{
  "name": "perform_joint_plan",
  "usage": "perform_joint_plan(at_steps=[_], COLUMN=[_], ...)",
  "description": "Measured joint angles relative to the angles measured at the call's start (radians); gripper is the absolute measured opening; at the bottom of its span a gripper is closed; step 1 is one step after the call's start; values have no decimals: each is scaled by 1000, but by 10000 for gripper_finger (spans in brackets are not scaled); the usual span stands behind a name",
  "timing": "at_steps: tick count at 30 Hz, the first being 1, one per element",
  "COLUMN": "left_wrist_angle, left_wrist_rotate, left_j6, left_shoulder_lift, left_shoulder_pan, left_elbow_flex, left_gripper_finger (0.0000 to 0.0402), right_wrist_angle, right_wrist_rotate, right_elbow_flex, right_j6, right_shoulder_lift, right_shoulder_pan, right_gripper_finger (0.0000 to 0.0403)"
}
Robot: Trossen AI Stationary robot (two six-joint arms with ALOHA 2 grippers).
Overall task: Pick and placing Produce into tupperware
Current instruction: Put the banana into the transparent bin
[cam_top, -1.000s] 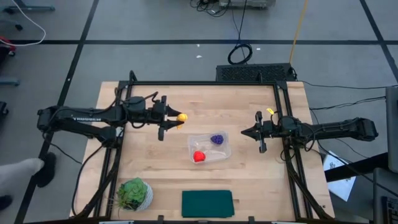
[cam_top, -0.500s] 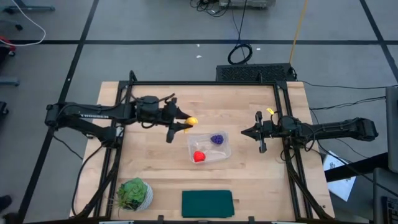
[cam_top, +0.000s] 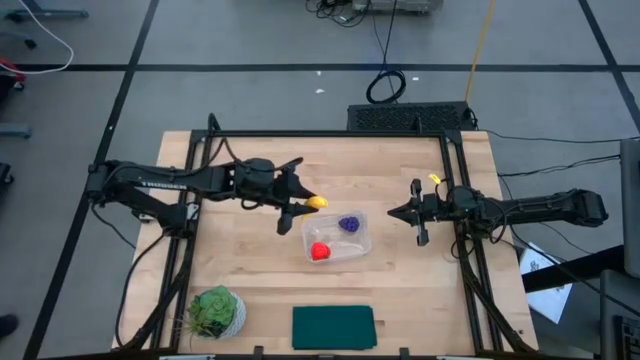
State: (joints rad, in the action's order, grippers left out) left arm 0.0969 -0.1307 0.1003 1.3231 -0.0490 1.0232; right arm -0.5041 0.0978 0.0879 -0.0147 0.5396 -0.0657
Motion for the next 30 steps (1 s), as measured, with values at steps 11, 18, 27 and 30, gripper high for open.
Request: perform_joint_plan(at_steps=[11, 18, 27, 30], left_wrist_angle=[15, 162, 349, 392], left_wrist_rotate=[1, 35, 37, 27], left_j6=[23, 60, 33, 14], left_shoulder_lift=[22, 95, 255, 298], left_shoulder_pan=[2, 4, 4, 4], left_elbow_flex=[2, 85, 288, 328], left_gripper_finger=[143, 143, 143, 143], right_wrist_angle=[0, -2, -7, -10], right_wrist_rotate=[0, 0, 0, 0], right_elbow_flex=[0, 0, 0, 0], right_j6=[0, 0, 0, 0], right_shoulder_lift=[0, 0, 11, 17], right_shoulder_pan=[0, 0, 0, 0], right_gripper_finger=[0, 0, 0, 0])
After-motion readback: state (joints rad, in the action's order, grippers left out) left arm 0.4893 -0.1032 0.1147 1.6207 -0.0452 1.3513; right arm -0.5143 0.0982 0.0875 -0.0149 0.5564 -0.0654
